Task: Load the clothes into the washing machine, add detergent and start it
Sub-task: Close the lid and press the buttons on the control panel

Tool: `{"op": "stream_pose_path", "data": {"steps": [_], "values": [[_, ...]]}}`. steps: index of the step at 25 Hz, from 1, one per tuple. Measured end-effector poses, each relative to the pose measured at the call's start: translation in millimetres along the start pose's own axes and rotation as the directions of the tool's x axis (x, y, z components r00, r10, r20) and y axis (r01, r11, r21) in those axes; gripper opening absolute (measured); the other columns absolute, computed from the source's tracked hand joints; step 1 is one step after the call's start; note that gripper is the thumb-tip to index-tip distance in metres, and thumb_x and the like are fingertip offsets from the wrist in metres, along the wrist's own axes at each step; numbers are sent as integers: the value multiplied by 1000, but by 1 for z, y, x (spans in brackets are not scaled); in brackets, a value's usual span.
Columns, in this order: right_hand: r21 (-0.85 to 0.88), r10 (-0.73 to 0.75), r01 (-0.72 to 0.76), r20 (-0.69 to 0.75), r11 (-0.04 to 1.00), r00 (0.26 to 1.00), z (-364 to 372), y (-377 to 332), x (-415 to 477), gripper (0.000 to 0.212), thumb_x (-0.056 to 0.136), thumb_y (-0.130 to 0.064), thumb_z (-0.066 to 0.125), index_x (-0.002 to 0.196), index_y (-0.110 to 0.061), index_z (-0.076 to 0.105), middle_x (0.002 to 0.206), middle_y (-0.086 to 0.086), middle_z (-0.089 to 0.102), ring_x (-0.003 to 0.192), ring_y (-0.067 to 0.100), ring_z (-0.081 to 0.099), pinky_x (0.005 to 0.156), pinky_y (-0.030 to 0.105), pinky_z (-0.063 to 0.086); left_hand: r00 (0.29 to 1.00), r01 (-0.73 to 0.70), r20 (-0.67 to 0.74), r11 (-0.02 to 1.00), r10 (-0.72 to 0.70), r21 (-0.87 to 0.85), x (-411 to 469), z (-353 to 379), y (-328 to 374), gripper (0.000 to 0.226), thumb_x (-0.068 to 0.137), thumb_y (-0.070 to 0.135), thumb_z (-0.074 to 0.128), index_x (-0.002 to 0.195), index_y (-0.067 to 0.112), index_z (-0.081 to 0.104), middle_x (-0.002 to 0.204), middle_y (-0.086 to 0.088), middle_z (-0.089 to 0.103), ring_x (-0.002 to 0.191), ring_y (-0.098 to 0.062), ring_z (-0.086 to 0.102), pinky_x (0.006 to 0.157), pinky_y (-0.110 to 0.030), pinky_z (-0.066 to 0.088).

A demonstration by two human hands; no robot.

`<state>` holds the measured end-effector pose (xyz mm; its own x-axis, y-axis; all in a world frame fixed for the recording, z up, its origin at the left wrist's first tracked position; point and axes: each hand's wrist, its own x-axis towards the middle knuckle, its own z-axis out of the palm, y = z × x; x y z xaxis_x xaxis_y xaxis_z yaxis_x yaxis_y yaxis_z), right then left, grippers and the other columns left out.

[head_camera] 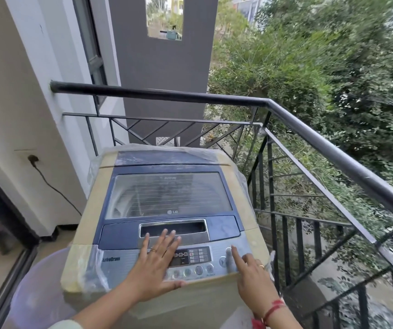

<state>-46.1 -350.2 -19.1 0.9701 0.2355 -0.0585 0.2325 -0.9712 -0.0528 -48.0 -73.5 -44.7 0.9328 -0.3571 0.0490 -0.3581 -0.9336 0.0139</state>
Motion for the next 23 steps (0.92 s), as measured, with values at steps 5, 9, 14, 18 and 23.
{"op": "stream_pose_path", "data": {"steps": [5, 9, 14, 18, 23], "values": [[4, 28, -29, 65, 1000, 997, -13, -7, -2, 78, 67, -5, 57, 139, -28, 38, 101, 1, 51, 81, 21, 55, 60, 27, 38, 999, 39, 19, 999, -38, -38, -1, 2, -8, 100, 77, 85, 31, 147, 14, 27, 155, -5, 23, 143, -23, 12, 105, -56, 9], [18, 42, -44, 64, 999, 997, -14, -10, 0, 73, 83, -5, 38, 147, -31, 14, 120, 3, 42, 106, 23, 46, 79, 30, 40, 998, 53, 24, 997, -52, -54, -3, 4, -10, 100, 77, 85, 31, 148, 15, 25, 155, -5, 22, 144, -22, 9, 107, -55, 7], [-17, 74, -73, 59, 997, 995, -11, -16, 1, 73, 84, -5, 37, 147, -30, 11, 123, 4, 41, 108, 23, 46, 80, 30, 41, 998, 57, -3, 997, -57, -59, -9, 6, -15, 100, 77, 85, 31, 148, 14, 25, 155, -5, 21, 144, -21, 8, 107, -55, 8], [-65, 111, -106, 86, 992, 990, -8, -20, 1, 73, 84, -5, 37, 147, -29, 9, 125, 4, 40, 108, 22, 45, 85, 33, 45, 999, 38, -30, 998, -40, -59, -10, 8, -16, 100, 77, 84, 31, 148, 14, 23, 156, -4, 19, 145, -21, 6, 108, -56, 7], [-53, 105, -101, 79, 994, 991, -3, -20, 1, 73, 84, -6, 37, 147, -30, 9, 123, 3, 39, 107, 22, 45, 81, 30, 44, 996, 30, -77, 996, -37, -89, -11, 9, -16, 103, 76, 85, 32, 149, 15, 18, 157, -2, 14, 145, -19, 1, 109, -53, 5]]}}
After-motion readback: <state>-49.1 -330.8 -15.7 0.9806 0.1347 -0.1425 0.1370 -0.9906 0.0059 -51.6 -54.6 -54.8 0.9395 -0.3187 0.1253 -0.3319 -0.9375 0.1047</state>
